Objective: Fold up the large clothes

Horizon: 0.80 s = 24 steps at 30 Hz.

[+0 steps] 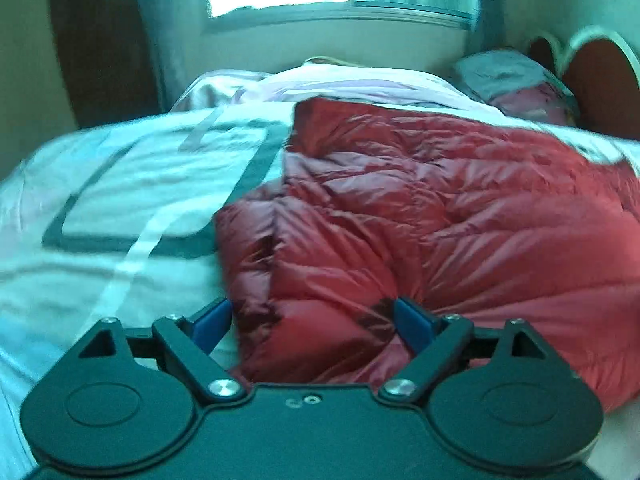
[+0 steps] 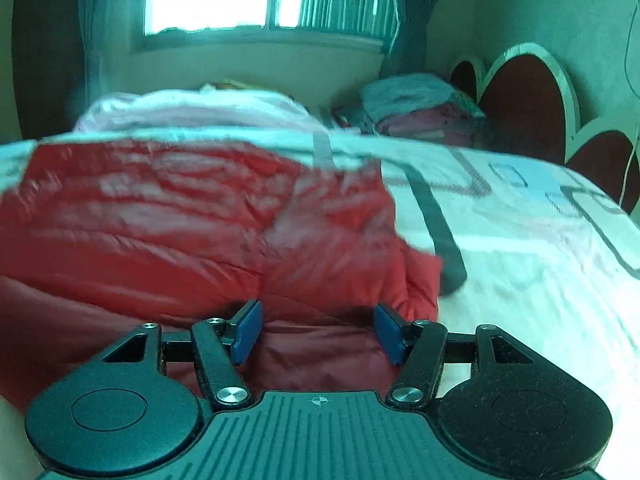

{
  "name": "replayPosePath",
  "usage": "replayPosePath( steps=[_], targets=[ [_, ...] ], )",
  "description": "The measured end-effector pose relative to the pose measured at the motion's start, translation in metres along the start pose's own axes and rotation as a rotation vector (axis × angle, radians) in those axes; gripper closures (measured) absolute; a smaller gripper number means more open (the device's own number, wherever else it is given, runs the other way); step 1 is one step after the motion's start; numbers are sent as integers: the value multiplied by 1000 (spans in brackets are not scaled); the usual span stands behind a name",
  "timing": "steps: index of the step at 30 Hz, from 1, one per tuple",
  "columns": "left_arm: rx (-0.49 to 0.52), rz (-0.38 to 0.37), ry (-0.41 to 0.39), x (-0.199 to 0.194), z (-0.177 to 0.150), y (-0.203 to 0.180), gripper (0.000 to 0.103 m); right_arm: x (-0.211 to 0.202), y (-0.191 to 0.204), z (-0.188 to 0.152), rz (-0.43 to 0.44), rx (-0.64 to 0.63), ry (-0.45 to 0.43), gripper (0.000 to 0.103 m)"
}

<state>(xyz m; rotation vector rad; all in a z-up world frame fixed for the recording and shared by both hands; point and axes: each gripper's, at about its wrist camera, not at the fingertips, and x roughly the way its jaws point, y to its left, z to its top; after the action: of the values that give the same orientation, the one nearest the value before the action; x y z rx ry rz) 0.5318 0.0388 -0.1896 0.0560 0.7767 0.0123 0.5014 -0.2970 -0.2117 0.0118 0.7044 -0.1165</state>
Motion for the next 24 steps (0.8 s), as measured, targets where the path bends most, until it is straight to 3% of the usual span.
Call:
replayPosePath(
  steps=[2,5,6,7,8,13,17,22,24],
  targets=[
    [-28,-1,3,-9,1,5,17,-11,-3,4,9,34,0,43],
    [-58,-22,8,-23,-2,14,12,-33,-15,3,17,89,5,40],
    [-89,-37,18,-27,-4,19,11,-40,-19,1,16,112,14,19],
    [-118,-51,31,-29,-6,24,10,-45,-23,-4,20,130,17,9],
    [-150,-69,48,-31,-8,29,9,-50,-25,-5,23,137,18,6],
    [-257,-151,125,-34,-20,40,8,-64,-40,-22,30,245,78,6],
    [-332,-174,165,-23,-29,47,7,-54,-51,-34,61,331,143,6],
    [-398,-195,129,-11,-26,49,9,-32,-59,-32,162,464,167,6],
    [-418,-191,110,-7,-24,50,17,-26,-59,-27,170,466,150,6]
  ],
)
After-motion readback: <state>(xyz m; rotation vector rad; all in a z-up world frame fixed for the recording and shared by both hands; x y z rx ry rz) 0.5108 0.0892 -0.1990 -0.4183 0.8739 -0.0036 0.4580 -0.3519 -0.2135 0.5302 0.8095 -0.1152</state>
